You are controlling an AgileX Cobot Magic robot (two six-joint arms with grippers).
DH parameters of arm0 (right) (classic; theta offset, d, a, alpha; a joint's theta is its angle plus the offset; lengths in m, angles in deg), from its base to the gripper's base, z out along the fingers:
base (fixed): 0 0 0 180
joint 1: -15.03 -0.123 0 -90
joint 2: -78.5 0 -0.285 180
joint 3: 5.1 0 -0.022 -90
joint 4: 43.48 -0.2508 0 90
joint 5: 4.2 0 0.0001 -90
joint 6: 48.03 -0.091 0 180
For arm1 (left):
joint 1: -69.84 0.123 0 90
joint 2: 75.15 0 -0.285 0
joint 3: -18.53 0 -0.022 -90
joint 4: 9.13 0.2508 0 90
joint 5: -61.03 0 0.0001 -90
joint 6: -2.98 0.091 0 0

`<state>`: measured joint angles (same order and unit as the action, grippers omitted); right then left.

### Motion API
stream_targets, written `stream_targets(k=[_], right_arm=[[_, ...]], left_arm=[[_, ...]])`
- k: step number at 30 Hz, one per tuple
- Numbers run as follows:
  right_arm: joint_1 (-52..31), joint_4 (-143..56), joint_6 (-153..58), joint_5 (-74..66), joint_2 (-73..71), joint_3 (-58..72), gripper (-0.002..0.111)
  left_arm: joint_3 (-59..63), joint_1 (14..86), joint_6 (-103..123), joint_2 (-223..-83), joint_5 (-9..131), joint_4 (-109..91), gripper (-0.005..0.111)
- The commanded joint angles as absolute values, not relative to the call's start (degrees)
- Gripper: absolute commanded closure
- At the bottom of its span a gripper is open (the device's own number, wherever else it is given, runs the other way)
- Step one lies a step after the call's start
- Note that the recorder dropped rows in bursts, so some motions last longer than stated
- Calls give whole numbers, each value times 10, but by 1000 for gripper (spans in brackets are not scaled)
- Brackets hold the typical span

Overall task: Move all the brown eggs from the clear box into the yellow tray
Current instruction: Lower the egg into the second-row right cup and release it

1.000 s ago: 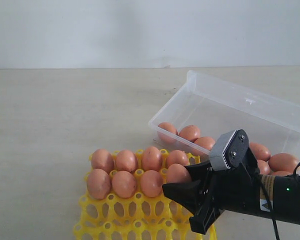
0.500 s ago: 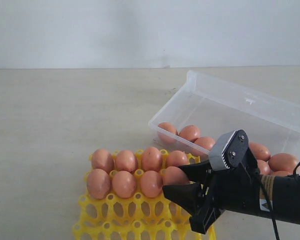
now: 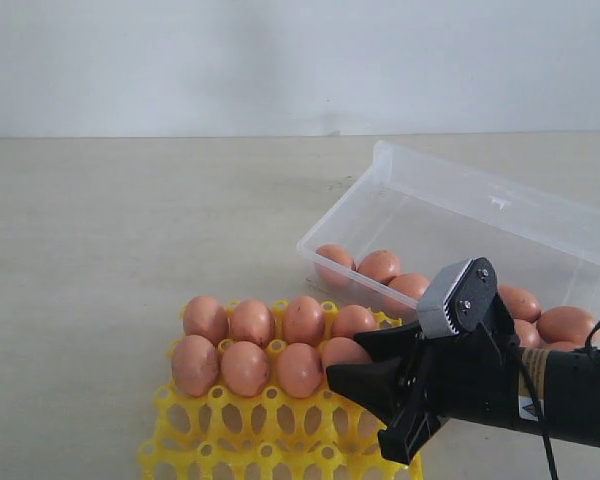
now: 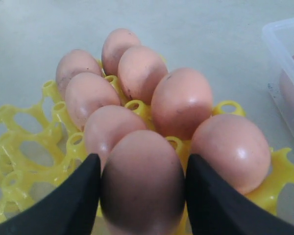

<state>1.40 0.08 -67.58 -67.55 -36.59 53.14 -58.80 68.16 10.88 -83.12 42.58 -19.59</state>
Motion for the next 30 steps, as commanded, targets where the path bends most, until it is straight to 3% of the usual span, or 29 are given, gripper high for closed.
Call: stream_targets(k=[1, 6, 12, 26, 30], right_arm=[[17, 8, -674, -677, -367, 532, 94], [17, 8, -674, -677, -367, 532, 95], [17, 8, -674, -692, -367, 532, 109], [17, 8, -660, -681, -367, 532, 109], [17, 6, -647, -682, -367, 532, 98]], left_arm=[[-587, 679, 105, -829, 432, -200, 103], [-587, 679, 105, -829, 432, -200, 103], [-587, 679, 105, -829, 432, -200, 103], [-587, 679, 105, -829, 432, -200, 103], [-587, 679, 105, -829, 432, -200, 103]])
